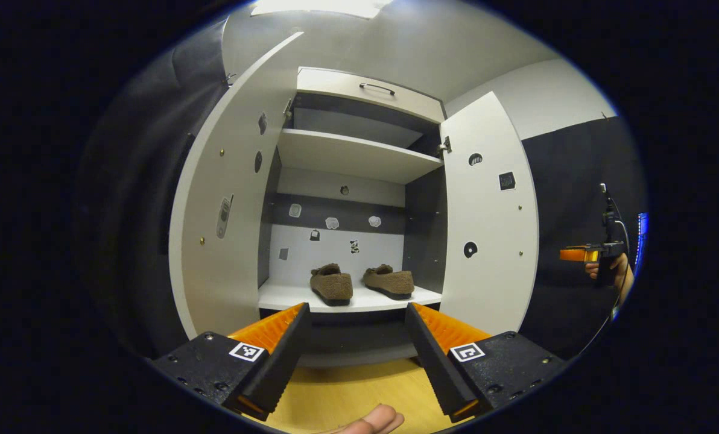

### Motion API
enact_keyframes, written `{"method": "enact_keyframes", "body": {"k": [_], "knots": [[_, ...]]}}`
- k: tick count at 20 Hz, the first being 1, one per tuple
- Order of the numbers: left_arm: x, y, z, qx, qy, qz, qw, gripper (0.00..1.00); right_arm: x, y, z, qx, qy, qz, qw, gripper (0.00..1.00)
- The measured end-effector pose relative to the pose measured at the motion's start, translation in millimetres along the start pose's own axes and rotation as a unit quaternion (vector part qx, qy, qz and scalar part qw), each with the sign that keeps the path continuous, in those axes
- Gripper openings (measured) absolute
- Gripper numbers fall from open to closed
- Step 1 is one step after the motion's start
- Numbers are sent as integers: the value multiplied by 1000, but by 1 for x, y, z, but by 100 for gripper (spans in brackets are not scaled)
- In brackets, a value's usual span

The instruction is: Grab one shoe with the right hand and put it into the shoe cabinet, grab the other shoe with the left hand and put it into the shoe cabinet; then close the right door with the right hand and the left door with the left hand.

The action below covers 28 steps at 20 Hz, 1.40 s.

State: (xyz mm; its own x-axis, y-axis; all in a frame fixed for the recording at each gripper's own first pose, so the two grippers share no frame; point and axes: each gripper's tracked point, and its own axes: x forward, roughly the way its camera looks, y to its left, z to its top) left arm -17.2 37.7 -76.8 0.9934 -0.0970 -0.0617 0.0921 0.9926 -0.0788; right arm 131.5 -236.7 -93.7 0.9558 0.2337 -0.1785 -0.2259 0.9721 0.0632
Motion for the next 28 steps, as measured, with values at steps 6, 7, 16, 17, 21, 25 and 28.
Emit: {"method": "enact_keyframes", "body": {"k": [6,7,16,17,21,25,28], "knots": [[-7,-4,3,-3,-4,-29,1000,93,61,64,-1,-33,21,12,999,96],[-8,-4,4,-4,-4,-31,999,96,67,78,-1,-38,23,21,999,96],[-14,-13,6,-10,-10,-44,999,96,72,163,5,-51,12,81,995,82],[-14,-16,4,-10,-6,-48,999,96,72,166,4,-51,12,82,995,84],[-10,-21,1,-11,-1,-55,998,96,72,170,8,-35,6,66,997,83],[-4,-25,-7,-10,13,-59,998,96,75,177,14,-20,-1,58,998,83],[-1,-26,-10,-9,17,-57,998,96,74,188,13,-21,-5,53,998,83]]}}
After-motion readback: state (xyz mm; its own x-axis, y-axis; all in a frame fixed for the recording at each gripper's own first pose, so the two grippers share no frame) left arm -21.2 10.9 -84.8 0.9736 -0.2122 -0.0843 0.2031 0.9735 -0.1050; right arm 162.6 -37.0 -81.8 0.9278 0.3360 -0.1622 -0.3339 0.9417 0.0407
